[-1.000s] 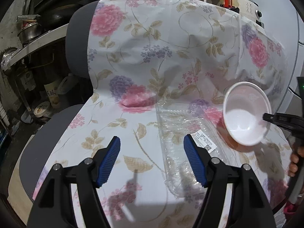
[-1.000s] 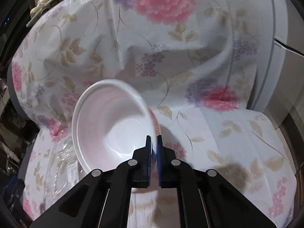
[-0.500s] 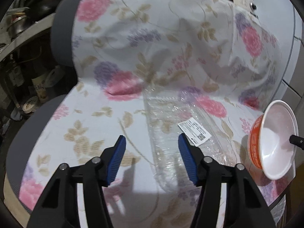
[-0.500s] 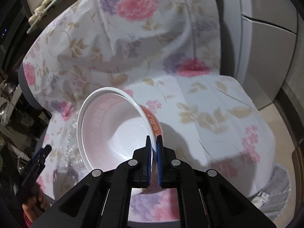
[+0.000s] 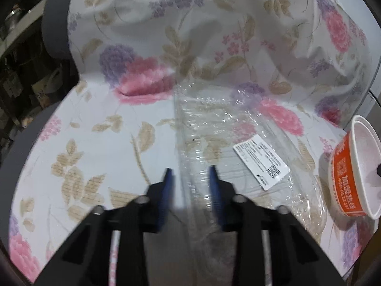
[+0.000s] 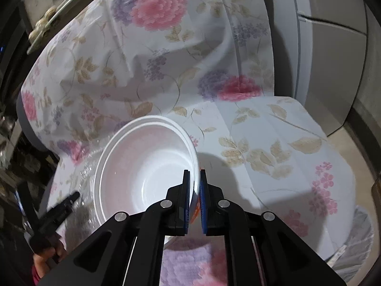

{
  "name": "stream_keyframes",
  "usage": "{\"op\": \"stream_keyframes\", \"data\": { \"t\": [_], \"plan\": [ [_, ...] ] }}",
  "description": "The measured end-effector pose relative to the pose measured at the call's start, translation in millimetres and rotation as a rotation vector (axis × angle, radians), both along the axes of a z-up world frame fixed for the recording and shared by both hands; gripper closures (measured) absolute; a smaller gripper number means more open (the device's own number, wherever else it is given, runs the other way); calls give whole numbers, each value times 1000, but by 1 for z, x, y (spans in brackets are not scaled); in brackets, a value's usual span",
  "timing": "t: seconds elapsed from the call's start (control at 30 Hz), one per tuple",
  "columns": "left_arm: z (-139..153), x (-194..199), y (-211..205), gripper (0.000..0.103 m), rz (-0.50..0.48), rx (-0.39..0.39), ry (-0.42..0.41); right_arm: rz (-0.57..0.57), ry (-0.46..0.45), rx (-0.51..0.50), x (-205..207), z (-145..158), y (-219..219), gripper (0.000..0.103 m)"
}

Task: Collect trash
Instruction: 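Grasp the clear plastic tray with the left tool while the right tool holds the bowl, then carry the tray and bowl to the bin and open both tools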

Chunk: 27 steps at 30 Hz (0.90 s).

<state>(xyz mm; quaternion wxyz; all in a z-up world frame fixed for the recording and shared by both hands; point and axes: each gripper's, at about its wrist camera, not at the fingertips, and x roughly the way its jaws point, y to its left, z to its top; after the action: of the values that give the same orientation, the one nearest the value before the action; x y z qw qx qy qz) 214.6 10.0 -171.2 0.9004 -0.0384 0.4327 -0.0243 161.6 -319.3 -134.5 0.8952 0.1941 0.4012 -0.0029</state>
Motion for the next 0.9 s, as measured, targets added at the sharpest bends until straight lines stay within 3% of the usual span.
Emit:
{"op": "stream_keyframes", "data": {
  "t": [0.03, 0.5, 0.7, 0.9],
  "plan": [
    [0, -1, -2, 94, -4, 10, -2, -4, -4, 8, 1, 0, 0, 93],
    [65, -63, -9, 99, -47, -91, -175, -39, -87, 29, -13, 16, -3, 97],
    [93, -96, -31, 99, -109, -124, -248, -80, -127, 34, -51, 32, -18, 97],
    [103, -124, -76, 99, -214, -151, -290, -182, -143, 12, -111, 39, -58, 97]
  ]
}}
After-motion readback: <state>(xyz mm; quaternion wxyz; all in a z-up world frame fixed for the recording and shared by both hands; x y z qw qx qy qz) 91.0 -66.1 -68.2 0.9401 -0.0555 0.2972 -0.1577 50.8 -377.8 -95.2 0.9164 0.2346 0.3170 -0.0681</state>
